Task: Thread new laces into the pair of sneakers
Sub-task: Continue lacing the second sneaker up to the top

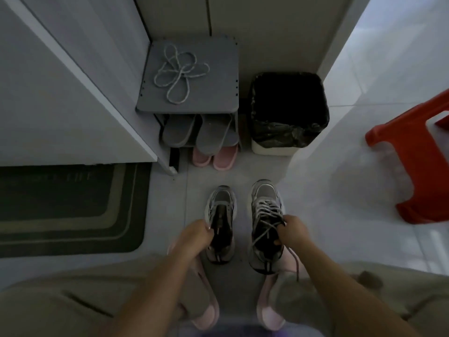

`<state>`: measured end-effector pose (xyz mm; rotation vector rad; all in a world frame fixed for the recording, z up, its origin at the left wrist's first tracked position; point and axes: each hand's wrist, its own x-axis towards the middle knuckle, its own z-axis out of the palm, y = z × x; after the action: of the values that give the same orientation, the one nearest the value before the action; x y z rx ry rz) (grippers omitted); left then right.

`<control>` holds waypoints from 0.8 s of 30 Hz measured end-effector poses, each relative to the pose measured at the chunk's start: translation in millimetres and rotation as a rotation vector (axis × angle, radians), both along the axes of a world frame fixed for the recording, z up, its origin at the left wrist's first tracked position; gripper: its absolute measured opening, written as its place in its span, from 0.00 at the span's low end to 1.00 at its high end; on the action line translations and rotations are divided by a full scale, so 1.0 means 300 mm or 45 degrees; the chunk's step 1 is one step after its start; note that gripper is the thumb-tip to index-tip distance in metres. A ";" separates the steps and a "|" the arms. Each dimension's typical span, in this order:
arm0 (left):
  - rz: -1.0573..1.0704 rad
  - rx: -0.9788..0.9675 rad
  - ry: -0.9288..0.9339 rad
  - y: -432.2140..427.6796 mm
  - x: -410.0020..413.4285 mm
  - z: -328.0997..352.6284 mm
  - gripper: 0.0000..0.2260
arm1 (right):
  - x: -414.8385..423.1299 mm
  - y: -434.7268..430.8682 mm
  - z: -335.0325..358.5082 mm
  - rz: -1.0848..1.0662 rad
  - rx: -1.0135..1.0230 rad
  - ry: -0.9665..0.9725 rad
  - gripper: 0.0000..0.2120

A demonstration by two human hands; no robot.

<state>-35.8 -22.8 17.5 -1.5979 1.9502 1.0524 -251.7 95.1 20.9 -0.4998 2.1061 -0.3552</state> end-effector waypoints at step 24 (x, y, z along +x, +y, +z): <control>-0.076 0.136 -0.271 -0.107 -0.104 -0.244 0.14 | 0.000 -0.160 -0.219 0.516 0.398 0.412 0.32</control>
<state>-66.9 -55.0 -55.5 -1.5171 1.7605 0.9072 -251.7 47.2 -44.8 -0.8164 2.2427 0.3027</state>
